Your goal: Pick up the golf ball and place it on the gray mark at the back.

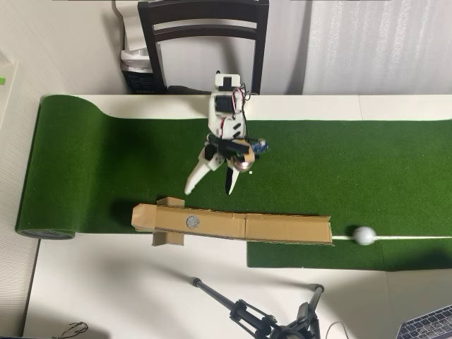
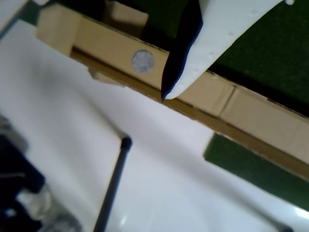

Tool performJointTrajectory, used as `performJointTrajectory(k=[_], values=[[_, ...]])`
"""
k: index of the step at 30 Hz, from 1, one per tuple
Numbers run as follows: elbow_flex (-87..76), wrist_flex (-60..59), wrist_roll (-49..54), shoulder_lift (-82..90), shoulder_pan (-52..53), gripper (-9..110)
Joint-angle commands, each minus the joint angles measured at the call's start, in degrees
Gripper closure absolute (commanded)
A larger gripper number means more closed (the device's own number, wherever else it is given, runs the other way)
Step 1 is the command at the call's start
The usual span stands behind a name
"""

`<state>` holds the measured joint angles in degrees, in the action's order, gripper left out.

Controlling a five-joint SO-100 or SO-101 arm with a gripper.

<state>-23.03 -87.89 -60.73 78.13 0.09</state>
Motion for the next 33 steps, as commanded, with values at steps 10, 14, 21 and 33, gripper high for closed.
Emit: performJointTrajectory(k=[10,14,21,33], values=[[-5.7,-9.1,-0.5,35.9,6.2,47],[-21.4,-8.9,-1.1,47.7,6.2,47],[-48.5,-7.5,-1.4,70.1,6.4,47],[-101.6,14.8,-2.5,110.4,5.5,47]])
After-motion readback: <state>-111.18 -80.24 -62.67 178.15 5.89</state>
